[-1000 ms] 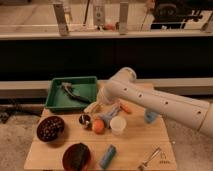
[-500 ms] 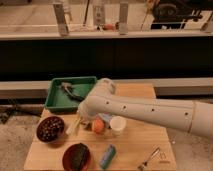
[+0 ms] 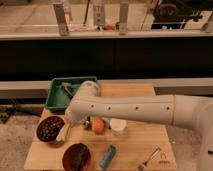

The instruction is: Place banana in purple bowl

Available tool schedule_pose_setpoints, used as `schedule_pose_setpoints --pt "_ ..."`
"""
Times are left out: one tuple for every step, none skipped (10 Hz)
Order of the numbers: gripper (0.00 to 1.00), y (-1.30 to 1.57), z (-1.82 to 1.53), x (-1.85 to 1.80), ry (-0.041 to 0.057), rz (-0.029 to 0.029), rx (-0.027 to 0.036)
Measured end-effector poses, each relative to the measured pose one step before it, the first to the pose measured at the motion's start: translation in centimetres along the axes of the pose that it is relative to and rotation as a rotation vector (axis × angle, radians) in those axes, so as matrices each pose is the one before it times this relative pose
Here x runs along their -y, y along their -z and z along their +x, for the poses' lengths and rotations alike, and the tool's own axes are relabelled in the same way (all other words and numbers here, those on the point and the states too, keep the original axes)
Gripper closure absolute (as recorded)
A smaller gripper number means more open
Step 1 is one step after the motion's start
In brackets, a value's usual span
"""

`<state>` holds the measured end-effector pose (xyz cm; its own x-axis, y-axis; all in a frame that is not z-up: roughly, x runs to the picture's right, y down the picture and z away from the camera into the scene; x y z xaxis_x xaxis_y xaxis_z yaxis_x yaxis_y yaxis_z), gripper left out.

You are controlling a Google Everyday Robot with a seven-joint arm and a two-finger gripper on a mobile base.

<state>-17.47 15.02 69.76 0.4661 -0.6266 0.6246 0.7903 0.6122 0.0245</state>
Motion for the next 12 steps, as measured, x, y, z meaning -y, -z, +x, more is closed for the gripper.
schedule_pose_setpoints --pt "0.99 -0.588 -0.152 0.71 0.005 -0.00152 0.00076" --pt "0.99 -0.911 -0.227 0.846 0.01051 -0.00069 0.00686" --pt "0.99 -0.544 -0.064 0.383 0.00404 -0.00007 0.00334" --pt "0.99 -0.99 -0.434 0.915 0.00948 0.00341 0.0144" --pt "0.99 -0.742 -0.363 0.724 0.01591 0.00349 0.01756" --pt "0.99 -0.477 -0.237 0.326 0.01572 0.00102 0.01805" --pt "0.98 -0.306 -0.42 0.137 0.01662 -0.00226 0.01349" --pt "0.94 -0.181 -0.361 0.098 0.00878 -0.00189 0.00856" --pt "0.83 -0.372 -0.591 0.154 0.01183 -0.00264 0.0088" --pt "0.73 -0.325 -0.384 0.07 0.00404 0.00011 0.00512" --pt "0.65 -0.26 -0.188 0.087 0.00439 0.0017 0.00053" --pt "0.53 -0.395 -0.326 0.068 0.00019 0.00239 0.00805"
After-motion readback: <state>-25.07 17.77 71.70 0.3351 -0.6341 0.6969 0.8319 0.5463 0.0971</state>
